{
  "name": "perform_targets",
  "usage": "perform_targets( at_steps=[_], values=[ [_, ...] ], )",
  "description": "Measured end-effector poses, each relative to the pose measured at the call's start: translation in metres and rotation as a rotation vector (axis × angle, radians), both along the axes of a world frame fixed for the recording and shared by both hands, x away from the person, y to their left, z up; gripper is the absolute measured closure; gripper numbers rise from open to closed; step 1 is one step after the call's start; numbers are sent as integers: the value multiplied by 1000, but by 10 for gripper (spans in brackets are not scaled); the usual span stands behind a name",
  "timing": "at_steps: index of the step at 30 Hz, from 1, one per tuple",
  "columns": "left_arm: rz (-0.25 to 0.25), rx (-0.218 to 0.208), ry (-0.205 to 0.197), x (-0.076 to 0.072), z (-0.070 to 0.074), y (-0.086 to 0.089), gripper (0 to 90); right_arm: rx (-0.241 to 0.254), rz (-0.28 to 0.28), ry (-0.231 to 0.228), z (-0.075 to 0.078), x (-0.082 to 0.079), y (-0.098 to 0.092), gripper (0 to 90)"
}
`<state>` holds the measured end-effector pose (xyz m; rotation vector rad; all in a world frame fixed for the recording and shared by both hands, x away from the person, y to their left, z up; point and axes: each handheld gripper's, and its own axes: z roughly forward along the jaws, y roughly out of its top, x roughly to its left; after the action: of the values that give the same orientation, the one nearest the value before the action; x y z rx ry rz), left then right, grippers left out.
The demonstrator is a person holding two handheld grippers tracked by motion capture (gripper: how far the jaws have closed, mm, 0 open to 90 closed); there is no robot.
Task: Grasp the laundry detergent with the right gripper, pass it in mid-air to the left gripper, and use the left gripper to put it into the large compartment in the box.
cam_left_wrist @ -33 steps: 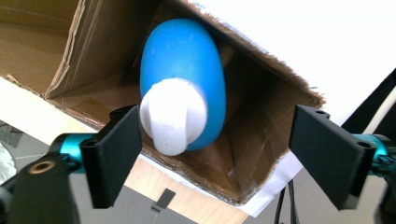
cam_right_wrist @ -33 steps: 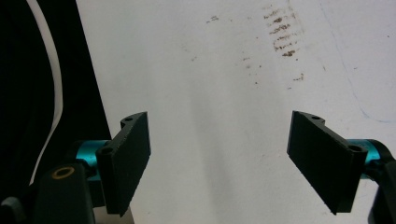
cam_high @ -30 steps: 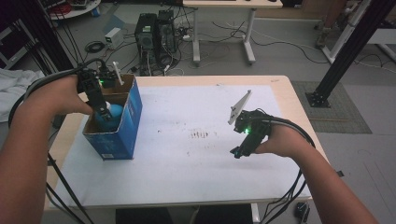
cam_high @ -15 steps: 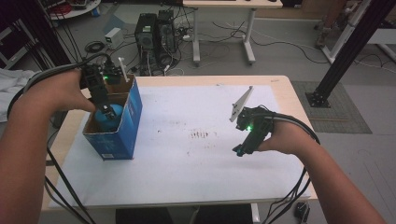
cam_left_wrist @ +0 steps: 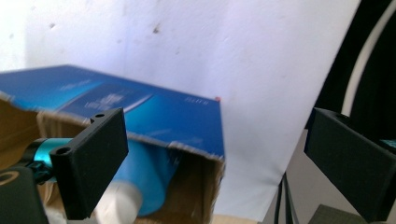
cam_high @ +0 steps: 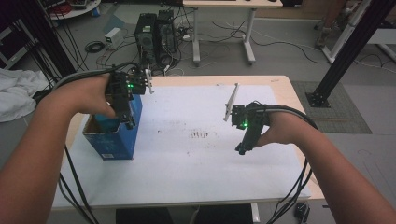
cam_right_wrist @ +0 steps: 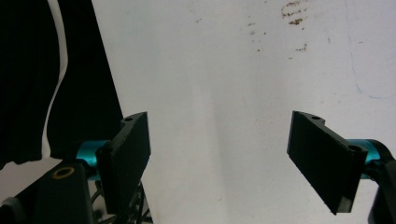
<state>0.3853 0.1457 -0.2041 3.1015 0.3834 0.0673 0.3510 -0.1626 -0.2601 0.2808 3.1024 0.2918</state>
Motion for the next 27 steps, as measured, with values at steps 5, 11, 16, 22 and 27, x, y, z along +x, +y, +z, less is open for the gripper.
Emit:
perform_targets(
  at_steps=[5,11,16,22,27],
  values=[
    [-64,20,20,-3,-6,-14,62,-34,20,13,4,5,5,208],
    [-85,13,18,-3,-12,-22,62,-19,19,15,11,12,7,208],
    [-76,5,13,0,-15,-23,62,-29,15,30,8,20,8,208],
    [-76,8,18,0,-17,-22,62,-45,15,32,6,24,9,208],
    [-75,0,18,0,-17,-22,62,-53,17,34,8,24,12,208]
  ],
)
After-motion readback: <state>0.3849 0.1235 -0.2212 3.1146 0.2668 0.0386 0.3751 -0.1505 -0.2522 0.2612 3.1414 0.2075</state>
